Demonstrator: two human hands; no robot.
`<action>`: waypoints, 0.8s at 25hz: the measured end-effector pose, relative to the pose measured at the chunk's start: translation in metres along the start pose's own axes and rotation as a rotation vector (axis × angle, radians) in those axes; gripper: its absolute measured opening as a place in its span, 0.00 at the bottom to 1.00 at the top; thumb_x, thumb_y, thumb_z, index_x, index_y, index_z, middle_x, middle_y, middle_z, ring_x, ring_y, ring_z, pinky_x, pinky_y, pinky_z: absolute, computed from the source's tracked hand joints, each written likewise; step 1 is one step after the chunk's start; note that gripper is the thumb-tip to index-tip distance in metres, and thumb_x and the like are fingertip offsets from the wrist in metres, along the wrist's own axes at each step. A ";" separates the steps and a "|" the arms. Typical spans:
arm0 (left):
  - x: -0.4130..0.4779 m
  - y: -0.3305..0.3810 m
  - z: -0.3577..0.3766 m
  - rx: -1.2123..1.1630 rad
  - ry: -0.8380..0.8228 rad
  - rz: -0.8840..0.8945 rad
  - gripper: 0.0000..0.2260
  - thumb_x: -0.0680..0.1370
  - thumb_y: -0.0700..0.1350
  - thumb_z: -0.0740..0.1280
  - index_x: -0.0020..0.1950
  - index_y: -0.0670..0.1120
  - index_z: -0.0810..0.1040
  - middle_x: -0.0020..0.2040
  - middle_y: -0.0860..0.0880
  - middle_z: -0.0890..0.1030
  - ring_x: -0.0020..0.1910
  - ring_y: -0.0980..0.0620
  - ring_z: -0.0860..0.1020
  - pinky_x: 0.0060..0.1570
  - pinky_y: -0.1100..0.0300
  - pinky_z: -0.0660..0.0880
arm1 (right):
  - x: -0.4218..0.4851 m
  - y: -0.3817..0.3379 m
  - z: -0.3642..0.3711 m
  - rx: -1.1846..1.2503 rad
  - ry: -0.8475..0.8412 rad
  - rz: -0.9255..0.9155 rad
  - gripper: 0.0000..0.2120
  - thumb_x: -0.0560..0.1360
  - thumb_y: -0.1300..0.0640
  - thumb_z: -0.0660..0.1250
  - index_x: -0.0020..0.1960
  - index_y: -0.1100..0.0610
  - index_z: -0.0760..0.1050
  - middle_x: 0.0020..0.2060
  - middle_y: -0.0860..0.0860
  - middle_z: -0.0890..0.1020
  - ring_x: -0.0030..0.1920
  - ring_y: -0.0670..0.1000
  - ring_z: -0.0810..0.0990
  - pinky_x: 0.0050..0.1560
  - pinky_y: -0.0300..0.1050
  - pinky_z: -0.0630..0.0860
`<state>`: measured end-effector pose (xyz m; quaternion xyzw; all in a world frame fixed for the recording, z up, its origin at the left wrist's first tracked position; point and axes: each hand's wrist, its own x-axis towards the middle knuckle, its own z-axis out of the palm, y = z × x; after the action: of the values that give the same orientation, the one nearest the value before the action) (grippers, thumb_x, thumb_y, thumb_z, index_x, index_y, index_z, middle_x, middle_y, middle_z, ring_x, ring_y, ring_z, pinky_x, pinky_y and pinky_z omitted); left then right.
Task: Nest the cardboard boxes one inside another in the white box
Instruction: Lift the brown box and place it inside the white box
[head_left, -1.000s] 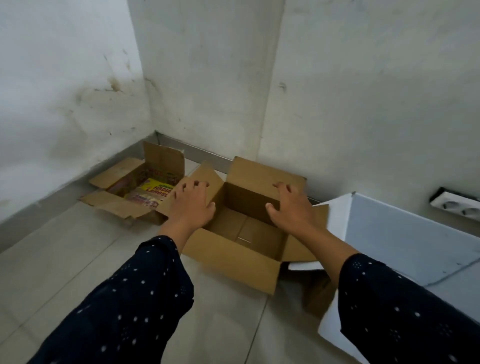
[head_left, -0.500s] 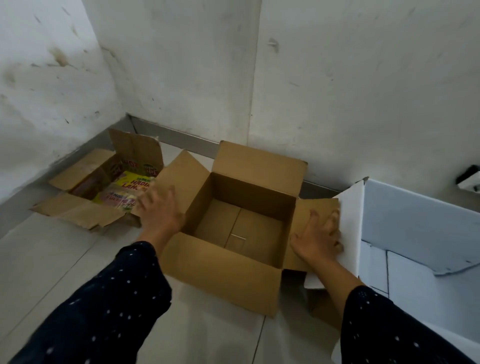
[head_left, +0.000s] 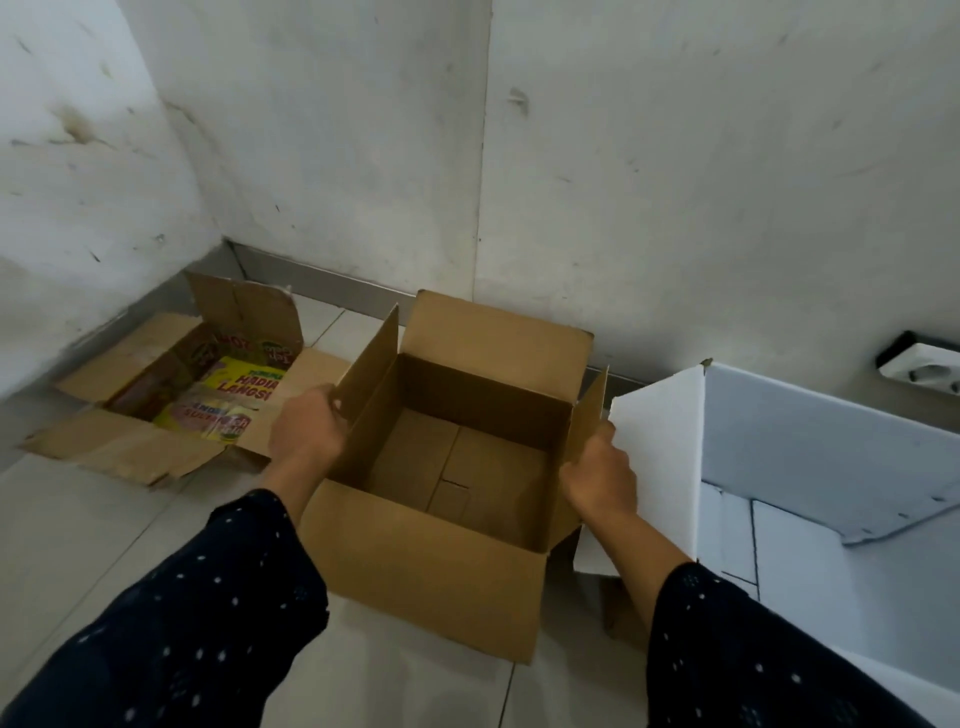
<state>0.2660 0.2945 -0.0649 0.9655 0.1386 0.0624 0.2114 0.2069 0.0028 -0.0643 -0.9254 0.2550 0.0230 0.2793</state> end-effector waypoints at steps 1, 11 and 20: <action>-0.008 0.005 -0.008 -0.009 0.048 0.006 0.10 0.80 0.41 0.59 0.57 0.40 0.77 0.49 0.37 0.81 0.49 0.38 0.78 0.42 0.51 0.69 | -0.004 -0.001 -0.005 0.020 0.020 -0.022 0.19 0.78 0.60 0.63 0.67 0.58 0.63 0.41 0.54 0.76 0.38 0.53 0.77 0.37 0.46 0.74; -0.085 0.085 -0.188 -0.068 0.393 0.178 0.09 0.81 0.44 0.57 0.49 0.41 0.74 0.38 0.44 0.77 0.37 0.45 0.75 0.36 0.52 0.71 | -0.070 -0.050 -0.176 0.117 0.247 -0.296 0.24 0.78 0.63 0.60 0.72 0.57 0.58 0.45 0.56 0.74 0.42 0.56 0.76 0.40 0.50 0.74; -0.196 0.235 -0.237 -0.249 0.379 0.391 0.13 0.81 0.44 0.58 0.62 0.40 0.73 0.44 0.43 0.79 0.42 0.44 0.80 0.39 0.55 0.75 | -0.121 0.044 -0.378 -0.042 0.462 -0.291 0.22 0.76 0.64 0.61 0.68 0.61 0.61 0.45 0.59 0.74 0.41 0.57 0.74 0.38 0.50 0.72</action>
<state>0.0937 0.1246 0.2365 0.9117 -0.0217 0.2977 0.2823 0.0429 -0.1733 0.2544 -0.9387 0.1758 -0.2236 0.1948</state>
